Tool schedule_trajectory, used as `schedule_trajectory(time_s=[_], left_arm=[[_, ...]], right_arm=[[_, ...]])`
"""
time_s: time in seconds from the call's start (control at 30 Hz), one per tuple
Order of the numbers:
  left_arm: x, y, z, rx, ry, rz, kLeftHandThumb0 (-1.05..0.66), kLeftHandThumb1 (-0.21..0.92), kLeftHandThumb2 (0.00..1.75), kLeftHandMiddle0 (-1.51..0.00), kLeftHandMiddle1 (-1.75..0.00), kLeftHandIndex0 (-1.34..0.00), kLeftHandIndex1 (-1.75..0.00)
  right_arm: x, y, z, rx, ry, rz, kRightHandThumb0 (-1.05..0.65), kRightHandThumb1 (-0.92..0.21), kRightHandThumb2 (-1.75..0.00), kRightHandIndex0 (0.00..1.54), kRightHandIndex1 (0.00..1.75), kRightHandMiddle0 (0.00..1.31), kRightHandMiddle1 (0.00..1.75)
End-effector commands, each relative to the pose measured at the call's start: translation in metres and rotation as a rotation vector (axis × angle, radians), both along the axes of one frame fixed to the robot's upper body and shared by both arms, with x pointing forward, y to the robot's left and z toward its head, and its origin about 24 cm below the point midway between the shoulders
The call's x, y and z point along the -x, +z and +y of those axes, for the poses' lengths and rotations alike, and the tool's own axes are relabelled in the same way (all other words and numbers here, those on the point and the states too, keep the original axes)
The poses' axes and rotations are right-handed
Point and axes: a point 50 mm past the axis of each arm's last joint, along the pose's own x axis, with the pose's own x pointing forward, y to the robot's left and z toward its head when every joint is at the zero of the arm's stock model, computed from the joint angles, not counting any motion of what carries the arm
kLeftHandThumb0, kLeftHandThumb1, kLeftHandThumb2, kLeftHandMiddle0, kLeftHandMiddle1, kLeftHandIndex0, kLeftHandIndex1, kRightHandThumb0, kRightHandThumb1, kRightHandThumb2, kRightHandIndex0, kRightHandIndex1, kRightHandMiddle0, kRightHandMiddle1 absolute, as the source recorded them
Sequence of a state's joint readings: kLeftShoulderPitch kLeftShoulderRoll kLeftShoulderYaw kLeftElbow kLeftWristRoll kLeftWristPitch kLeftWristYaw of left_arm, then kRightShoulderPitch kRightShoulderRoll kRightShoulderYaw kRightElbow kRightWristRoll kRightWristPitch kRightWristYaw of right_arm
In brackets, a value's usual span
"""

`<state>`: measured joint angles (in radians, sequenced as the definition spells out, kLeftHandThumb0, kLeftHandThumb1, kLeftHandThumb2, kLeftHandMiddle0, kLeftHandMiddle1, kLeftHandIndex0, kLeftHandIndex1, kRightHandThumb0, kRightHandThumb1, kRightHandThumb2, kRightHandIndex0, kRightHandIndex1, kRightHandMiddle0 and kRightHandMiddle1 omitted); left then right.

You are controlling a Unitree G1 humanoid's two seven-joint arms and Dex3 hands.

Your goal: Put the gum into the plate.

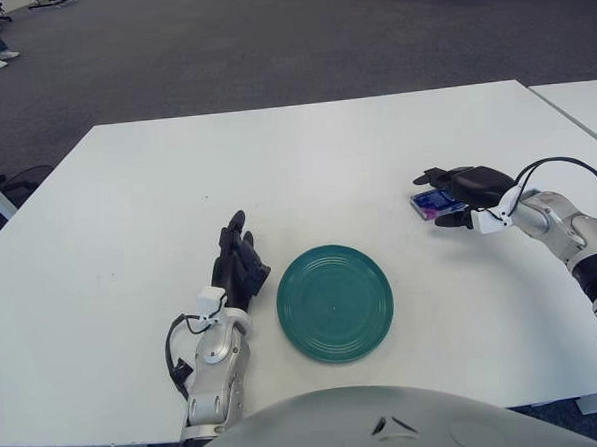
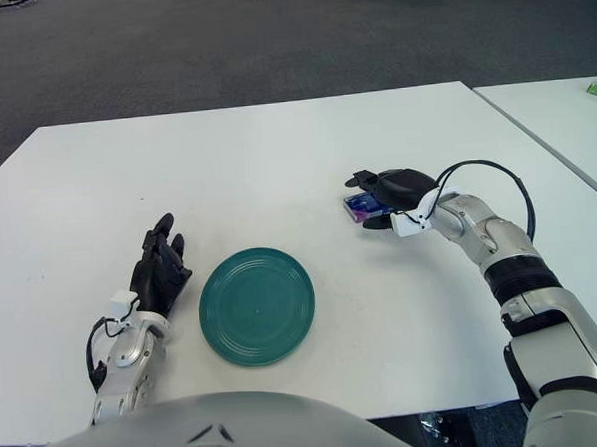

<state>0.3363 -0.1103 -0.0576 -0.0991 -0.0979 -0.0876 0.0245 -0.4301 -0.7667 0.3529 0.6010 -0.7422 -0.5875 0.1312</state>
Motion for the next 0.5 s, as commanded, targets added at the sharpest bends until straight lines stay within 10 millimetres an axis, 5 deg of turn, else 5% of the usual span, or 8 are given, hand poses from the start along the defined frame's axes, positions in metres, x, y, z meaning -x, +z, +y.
schedule_trajectory(time_s=[0.0, 0.47], left_arm=[[-0.004, 0.001, 0.002, -0.013, 0.012, -0.019, -0.90, 0.92, 1.02, -0.23, -0.01, 0.00, -0.47], [-0.005, -0.001, 0.002, -0.016, 0.010, -0.032, -0.90, 0.92, 1.02, -0.25, -0.01, 0.00, -0.49]], right_arm=[[0.004, -0.009, -0.005, 0.032, -0.002, 0.010, -0.86, -0.92, -0.54, 0.26, 0.00, 0.00, 0.46], [-0.006, -0.022, -0.005, 0.105, -0.018, -0.004, -0.84, -0.92, -0.58, 0.21, 0.00, 0.00, 0.36]])
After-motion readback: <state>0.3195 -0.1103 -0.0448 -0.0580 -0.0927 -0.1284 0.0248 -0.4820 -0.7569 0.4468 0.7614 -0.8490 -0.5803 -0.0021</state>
